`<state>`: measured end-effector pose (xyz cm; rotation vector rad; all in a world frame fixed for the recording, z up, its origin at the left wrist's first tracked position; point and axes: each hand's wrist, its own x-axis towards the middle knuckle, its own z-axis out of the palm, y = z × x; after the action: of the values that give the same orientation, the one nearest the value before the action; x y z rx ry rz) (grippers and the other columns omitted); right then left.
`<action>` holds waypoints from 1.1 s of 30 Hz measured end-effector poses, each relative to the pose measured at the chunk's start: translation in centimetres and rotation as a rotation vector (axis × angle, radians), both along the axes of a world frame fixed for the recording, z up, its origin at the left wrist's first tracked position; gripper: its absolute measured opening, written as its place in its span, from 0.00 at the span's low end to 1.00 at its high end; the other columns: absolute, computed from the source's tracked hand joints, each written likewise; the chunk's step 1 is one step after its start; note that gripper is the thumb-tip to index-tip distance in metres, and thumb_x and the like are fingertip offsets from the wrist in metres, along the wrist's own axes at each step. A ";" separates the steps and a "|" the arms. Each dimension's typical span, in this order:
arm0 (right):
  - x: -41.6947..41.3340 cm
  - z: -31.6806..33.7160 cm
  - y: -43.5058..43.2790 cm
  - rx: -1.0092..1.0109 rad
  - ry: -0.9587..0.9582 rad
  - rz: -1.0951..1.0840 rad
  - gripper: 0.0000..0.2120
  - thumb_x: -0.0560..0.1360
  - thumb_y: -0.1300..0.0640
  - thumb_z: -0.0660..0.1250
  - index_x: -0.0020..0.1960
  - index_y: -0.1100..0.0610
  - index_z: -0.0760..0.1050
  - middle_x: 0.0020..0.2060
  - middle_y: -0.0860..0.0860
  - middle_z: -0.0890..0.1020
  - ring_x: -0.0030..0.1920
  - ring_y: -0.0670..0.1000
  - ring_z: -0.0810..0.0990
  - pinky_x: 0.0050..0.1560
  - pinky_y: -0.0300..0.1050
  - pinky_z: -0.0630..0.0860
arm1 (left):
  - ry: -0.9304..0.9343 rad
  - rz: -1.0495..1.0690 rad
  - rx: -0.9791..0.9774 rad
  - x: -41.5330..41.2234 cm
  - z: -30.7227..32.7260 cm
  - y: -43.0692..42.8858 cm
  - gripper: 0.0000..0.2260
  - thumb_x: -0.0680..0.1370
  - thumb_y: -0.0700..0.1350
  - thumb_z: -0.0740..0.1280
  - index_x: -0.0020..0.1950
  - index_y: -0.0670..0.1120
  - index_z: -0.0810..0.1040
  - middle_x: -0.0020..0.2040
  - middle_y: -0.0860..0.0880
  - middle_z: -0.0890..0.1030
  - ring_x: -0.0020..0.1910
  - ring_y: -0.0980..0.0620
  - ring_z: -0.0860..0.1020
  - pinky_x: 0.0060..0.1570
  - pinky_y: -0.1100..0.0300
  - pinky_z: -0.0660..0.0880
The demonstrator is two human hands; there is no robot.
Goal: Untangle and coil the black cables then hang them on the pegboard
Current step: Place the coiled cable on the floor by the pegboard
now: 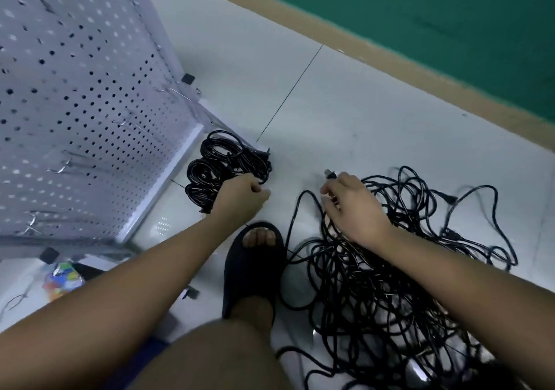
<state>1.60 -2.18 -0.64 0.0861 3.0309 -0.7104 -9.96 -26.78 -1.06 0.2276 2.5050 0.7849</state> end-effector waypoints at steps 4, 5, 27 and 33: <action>3.4 1.7 4.9 0.027 -0.095 -0.098 0.07 0.82 0.57 0.69 0.58 0.57 0.81 0.51 0.52 0.79 0.55 0.58 0.79 0.53 0.50 0.77 | -0.040 -0.216 0.002 2.4 -0.2 5.5 0.13 0.81 0.52 0.71 0.47 0.42 0.80 0.43 0.46 0.83 0.46 0.45 0.80 0.48 0.50 0.77; 4.2 1.9 5.9 0.035 -0.124 -0.115 0.07 0.82 0.57 0.69 0.58 0.57 0.80 0.51 0.52 0.79 0.55 0.58 0.80 0.53 0.51 0.78 | -0.054 -0.256 0.018 3.2 -0.4 6.7 0.11 0.81 0.52 0.71 0.47 0.45 0.80 0.44 0.49 0.82 0.47 0.47 0.80 0.49 0.50 0.77; 11.9 -5.8 5.4 0.122 -0.399 -0.512 0.15 0.85 0.47 0.67 0.64 0.55 0.70 0.49 0.57 0.85 0.47 0.64 0.85 0.40 0.51 0.76 | -0.022 -0.696 0.113 11.1 -6.3 12.2 0.02 0.81 0.43 0.72 0.52 0.47 0.84 0.48 0.51 0.84 0.47 0.52 0.81 0.51 0.51 0.80; 11.6 -6.3 5.7 0.218 -0.422 -0.335 0.26 0.86 0.45 0.63 0.82 0.46 0.61 0.48 0.55 0.86 0.47 0.62 0.86 0.40 0.51 0.75 | -0.021 -0.732 0.105 11.7 -7.0 12.6 0.07 0.82 0.46 0.70 0.59 0.51 0.80 0.51 0.53 0.81 0.48 0.52 0.80 0.49 0.53 0.78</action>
<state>13.19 3.54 -6.98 0.6691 2.6901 -0.3126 1.73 -14.15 -8.04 1.0846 2.1084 0.5917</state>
